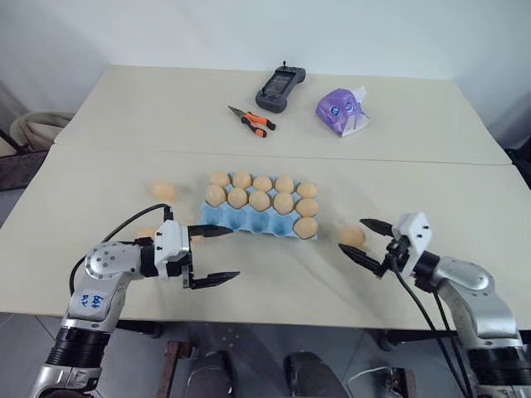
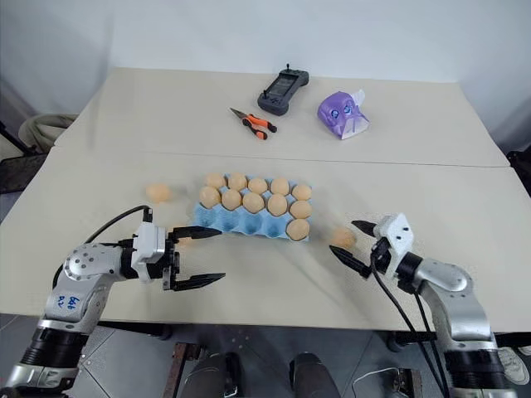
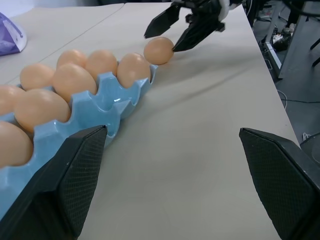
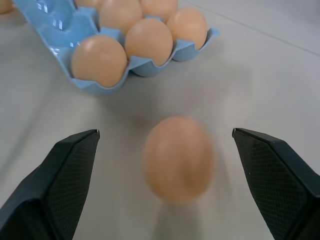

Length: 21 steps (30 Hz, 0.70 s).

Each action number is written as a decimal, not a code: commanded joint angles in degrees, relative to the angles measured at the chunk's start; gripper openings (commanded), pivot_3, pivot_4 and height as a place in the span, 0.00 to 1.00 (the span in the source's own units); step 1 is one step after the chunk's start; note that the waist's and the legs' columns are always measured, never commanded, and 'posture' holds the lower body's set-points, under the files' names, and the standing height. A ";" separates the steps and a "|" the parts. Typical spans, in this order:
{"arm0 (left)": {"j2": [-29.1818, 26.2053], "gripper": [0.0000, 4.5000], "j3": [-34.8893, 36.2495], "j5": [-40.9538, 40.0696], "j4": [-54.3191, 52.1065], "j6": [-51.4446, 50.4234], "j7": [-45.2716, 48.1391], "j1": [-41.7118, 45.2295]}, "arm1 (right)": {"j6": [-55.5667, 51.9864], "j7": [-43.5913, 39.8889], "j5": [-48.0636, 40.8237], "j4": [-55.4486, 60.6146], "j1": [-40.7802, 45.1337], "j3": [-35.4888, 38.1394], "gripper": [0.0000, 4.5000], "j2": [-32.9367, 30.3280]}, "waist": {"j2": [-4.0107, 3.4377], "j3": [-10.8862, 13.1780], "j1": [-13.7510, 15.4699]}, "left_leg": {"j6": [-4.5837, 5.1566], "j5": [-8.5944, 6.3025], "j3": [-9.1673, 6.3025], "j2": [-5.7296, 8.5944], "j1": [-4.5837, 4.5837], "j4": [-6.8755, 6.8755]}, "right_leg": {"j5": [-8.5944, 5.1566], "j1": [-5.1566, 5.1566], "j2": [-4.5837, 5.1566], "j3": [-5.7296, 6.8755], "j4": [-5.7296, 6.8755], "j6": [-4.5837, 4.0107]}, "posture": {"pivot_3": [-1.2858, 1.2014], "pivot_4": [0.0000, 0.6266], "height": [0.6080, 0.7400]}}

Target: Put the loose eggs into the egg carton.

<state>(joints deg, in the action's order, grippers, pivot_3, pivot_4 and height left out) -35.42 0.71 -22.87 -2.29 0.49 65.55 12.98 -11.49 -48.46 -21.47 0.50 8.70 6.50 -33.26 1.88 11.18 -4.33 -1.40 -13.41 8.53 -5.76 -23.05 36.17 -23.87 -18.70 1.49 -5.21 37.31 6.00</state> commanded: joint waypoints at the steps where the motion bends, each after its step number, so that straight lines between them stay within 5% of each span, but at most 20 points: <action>1: 0.05 1.00 1.15 -0.61 -3.19 0.12 -1.41 -0.49 | 0.78 0.06 0.83 -0.68 0.76 -0.26 0.86 0.05 | 0.00 0.00 0.13 | 0.00 0.00 0.00 0.00 0.00 -0.01 | 0.00 0.00 0.00 0.01 0.00 0.00 | 0.52 0.24 1.00; 8: 0.25 1.00 1.34 -0.55 -3.85 0.25 -2.64 -1.37 | 3.70 -0.12 2.09 -2.08 0.90 -1.19 0.37 1.52 | 0.00 0.00 -0.24 | 0.00 0.00 0.01 -0.01 0.01 0.00 | 0.00 0.00 -0.03 0.00 0.03 0.00 | 0.52 0.24 1.00; 15: -0.69 1.00 5.57 -1.57 -3.02 -0.78 -5.67 -2.72 | -0.23 -2.08 -3.93 7.30 4.30 -1.63 0.35 2.63 | -0.05 0.03 -0.63 | 0.00 0.00 0.02 -0.03 0.00 -0.01 | 0.00 -0.04 0.00 -0.04 0.06 0.00 | 0.52 0.24 1.00; 21: -0.91 1.00 8.59 -0.81 -1.87 -0.51 -7.87 -5.24 | -6.85 2.68 0.17 10.16 14.56 -10.29 0.35 7.21 | -0.05 0.03 -0.58 | -0.12 0.07 -0.06 -0.19 0.03 -0.03 | 0.00 -0.11 0.03 0.00 0.17 -0.06 | 0.52 0.24 1.00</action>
<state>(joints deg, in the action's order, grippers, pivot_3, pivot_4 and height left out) -36.05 7.96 -23.29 -3.72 -0.57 58.28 8.27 -16.82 -47.30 -22.32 9.55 22.32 -2.16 -27.04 1.83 11.21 -4.91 -1.53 -13.33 8.47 -5.93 -23.05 36.10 -23.88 -18.88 1.54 -5.21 37.49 5.92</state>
